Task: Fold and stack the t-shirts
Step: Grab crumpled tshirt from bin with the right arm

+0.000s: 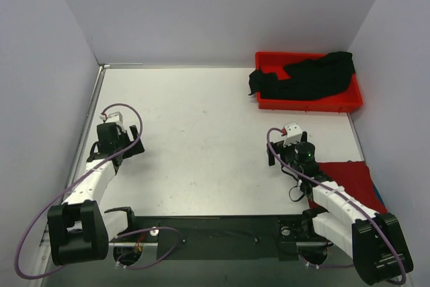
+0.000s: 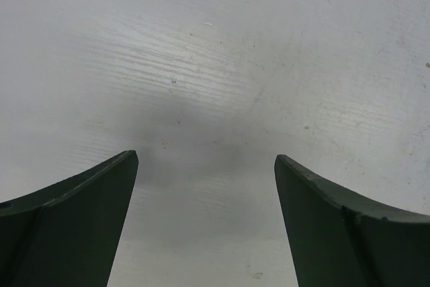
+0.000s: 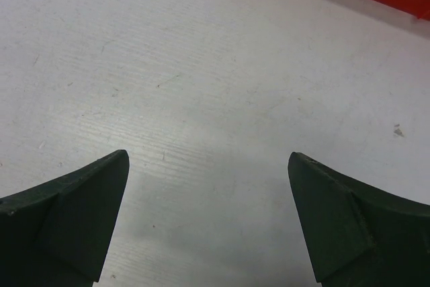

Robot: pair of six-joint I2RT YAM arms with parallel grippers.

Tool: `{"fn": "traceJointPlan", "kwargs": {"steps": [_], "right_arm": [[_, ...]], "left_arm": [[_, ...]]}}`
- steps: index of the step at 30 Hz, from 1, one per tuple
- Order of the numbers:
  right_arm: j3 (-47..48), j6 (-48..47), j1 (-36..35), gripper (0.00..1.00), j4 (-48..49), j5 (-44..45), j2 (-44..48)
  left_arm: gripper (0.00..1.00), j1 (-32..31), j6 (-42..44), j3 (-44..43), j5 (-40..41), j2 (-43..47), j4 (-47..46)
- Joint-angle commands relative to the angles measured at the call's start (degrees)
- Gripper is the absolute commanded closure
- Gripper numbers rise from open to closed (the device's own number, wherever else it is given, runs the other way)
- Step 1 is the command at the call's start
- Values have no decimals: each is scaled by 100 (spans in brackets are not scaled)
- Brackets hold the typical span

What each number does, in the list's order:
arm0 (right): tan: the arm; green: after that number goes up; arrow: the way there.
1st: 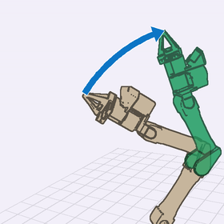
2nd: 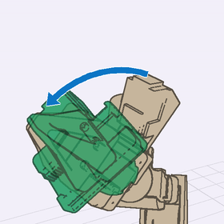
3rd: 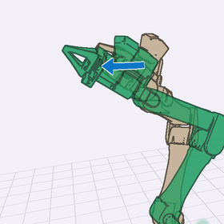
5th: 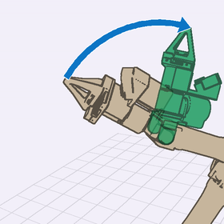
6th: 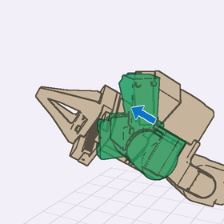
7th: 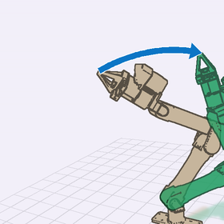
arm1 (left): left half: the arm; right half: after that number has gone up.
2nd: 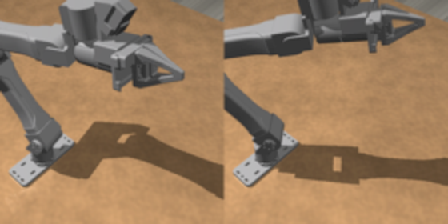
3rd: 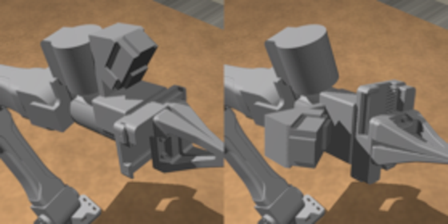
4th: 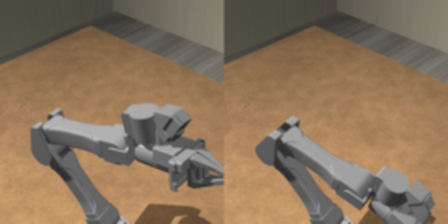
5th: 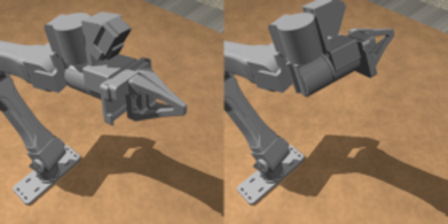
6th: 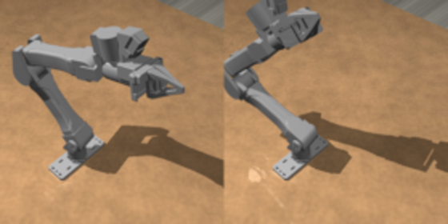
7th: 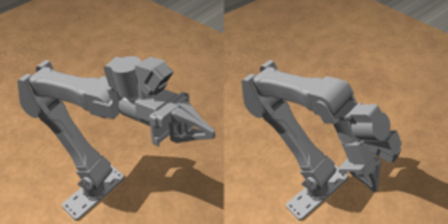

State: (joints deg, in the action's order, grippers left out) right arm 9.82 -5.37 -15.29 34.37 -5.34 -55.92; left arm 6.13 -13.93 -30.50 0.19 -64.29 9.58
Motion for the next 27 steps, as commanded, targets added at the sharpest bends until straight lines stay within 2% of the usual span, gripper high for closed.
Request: {"fn": "traceJointPlan", "kwargs": {"steps": [1, 3, 4, 5, 8, 9, 11, 12, 15, 17, 21, 24, 27], "right_arm": [[746, 132, 96, 0, -402, -107, 397], [1380, 316, 201, 0, -833, -125, 442], [1965, 517, 245, 0, -1036, -125, 355], [2275, 536, 368, 0, -1594, -168, 154], [4029, 827, 640, 0, -2573, -563, -523], [4428, 818, 807, 0, -2993, -738, -925], [5492, 966, 1044, 0, -3669, -601, -1610], [6209, 1046, 1159, 3, -3857, -565, -1841], [7443, 1633, 1677, 8, -4717, -99, -3104], [8522, 1967, 1871, 11, -5167, 33, -3878], [10043, 2347, 1977, 15, -5844, -36, -5521], [10942, 2635, 1960, 15, -5951, -859, -6699], [11733, 2979, 1863, 12, -5916, -1618, -7441]], "left_arm": [[6, 64, 479, -622, -528, 92, 560], [6, 72, 767, -729, -983, 49, 624], [6, 72, 909, -729, -1516, 5, 615], [6, 81, 1188, -755, -1861, -22, 580], [6, 64, 1367, -913, -3213, -241, 544], [6, 29, 1367, -966, -3287, -329, 562], [6, -85, 1349, -1203, -2931, -469, 711], [6, -147, 1367, -1413, -2841, -496, 912], [6, -323, 1954, -1844, -2236, -663, 1396], [7, -455, 2245, -2056, -2041, -768, 1703], [7, -481, 2264, -2249, -1943, -988, 1959], [8, -429, 2228, -2267, -1987, -1111, 1942], [8, -341, 2272, -2355, -1917, -1331, 1960]]}}
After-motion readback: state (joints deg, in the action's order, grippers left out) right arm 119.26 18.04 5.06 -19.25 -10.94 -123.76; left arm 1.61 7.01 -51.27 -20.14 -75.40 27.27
